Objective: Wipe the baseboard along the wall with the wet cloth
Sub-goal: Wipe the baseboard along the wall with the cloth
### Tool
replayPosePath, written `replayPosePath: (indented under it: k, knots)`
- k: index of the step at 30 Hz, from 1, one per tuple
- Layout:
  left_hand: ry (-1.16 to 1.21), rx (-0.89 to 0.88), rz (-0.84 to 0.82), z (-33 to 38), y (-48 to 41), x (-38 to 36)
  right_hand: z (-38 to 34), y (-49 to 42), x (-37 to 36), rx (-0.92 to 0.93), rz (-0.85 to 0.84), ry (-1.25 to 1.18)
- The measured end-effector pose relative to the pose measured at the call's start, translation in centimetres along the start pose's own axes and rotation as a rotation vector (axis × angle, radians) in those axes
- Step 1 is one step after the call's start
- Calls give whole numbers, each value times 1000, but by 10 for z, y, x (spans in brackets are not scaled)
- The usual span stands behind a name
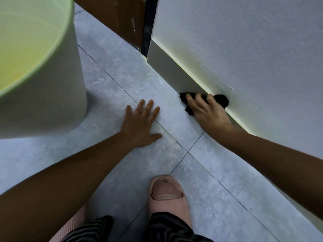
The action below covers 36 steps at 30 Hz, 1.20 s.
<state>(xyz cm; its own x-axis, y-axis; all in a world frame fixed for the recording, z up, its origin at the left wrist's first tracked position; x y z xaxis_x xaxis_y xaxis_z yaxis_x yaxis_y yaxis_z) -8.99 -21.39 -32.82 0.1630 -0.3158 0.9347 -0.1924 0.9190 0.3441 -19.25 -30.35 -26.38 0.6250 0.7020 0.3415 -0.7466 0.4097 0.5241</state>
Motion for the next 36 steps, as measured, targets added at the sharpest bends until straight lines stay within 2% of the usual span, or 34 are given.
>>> replayPosePath:
  k: [6,11,16,23,28,33,36]
  knots:
    - [17,32,-57,7,-1,1,3,55,-21,-26,-15,-16]
    - [5,-97,-12,42,0,-1,35,6,18,-150,141,-64]
    - [16,-36,-24,67,-4,-10,39,-26,34,-147,253,-28]
    - [-20,-9,11,72,1,-8,-14,35,-29,-28,65,3]
    - [-34,-15,-1,73,0,-7,-22,96,-62,8,-37,13]
    - [-29,-6,-1,74,3,-8,19,76,-29,-169,122,-22]
    - [-8,0,2,73,3,-9,28,35,-2,-168,183,-34]
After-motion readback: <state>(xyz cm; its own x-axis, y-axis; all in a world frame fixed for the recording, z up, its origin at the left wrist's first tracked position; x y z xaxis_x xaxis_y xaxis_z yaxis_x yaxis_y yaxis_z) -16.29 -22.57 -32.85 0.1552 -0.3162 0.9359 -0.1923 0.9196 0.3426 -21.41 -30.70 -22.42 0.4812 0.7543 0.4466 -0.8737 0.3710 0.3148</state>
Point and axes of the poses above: each hand's wrist, its own y-axis away from the middle knuckle, its own x-axis out of the back of the hand, z = x × y, the point moved 10 cm from there along -y, towards the middle knuckle
